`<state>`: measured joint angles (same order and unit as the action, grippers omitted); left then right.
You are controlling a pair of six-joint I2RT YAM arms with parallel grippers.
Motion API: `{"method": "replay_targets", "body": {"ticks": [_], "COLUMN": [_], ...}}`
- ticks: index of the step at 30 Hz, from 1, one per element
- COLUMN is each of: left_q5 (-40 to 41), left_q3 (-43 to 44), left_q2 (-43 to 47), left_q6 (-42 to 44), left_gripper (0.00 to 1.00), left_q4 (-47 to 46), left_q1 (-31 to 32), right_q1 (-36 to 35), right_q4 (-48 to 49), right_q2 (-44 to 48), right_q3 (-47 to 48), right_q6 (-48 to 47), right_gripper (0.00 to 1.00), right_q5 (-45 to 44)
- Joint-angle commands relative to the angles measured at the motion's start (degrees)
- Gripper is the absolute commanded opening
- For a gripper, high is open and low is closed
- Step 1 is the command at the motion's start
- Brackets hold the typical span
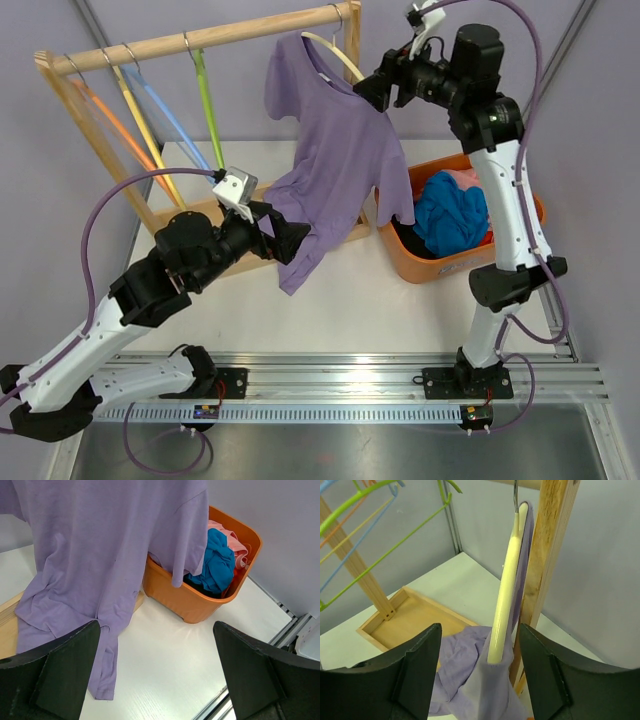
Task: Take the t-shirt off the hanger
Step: Grab a hanger with a tshirt on it with the right arm
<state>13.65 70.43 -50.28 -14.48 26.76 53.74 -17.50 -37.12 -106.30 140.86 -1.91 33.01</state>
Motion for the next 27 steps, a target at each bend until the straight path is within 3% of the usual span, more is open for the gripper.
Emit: {"method": "replay_targets", "body": {"ticks": [1,8,11,12,16,27], "left_q5": [1.6,2.5,2.7,2.8,3.0,2.8], "left_q3": [-0.9,-2.6,-2.6,-2.6,-2.8,-2.1], "left_q2": [1.1,1.2,1.2,1.2,0.7,-0.6], "left_q6": [-1.1,-0.7,-0.2,-0.1,0.5,1.3], "left_gripper": [0.99,0.99,0.99,0.99,0.99,0.99], "left_q4": [-2.7,-3.3,-3.2,-3.3,-3.6,-3.6], "left_q1": [-0.2,-0.2,-0.2,-0.2,-0.3,-0.4], "right_q1": [-2.5,-5.7,-5.8,-5.9,-6.3,-6.6], "right_q4": [4.2,4.3,5.0,5.0,5.2,14.4], "right_q2": [-3.0,-6.8,-7.1,-7.1,-6.9,-4.0], "right_q3": [3.5,4.9,4.3,4.4,4.4,2.8], "right_q6": [-1.2,-6.9,-7.4,-7.6,-8.6,-4.6], "right_gripper": [0.7,0.62,0.44,0.3,0.01,0.0], "right_q5": [-9.3,-16.4,-16.8,-16.6,-16.3,-13.2]}}
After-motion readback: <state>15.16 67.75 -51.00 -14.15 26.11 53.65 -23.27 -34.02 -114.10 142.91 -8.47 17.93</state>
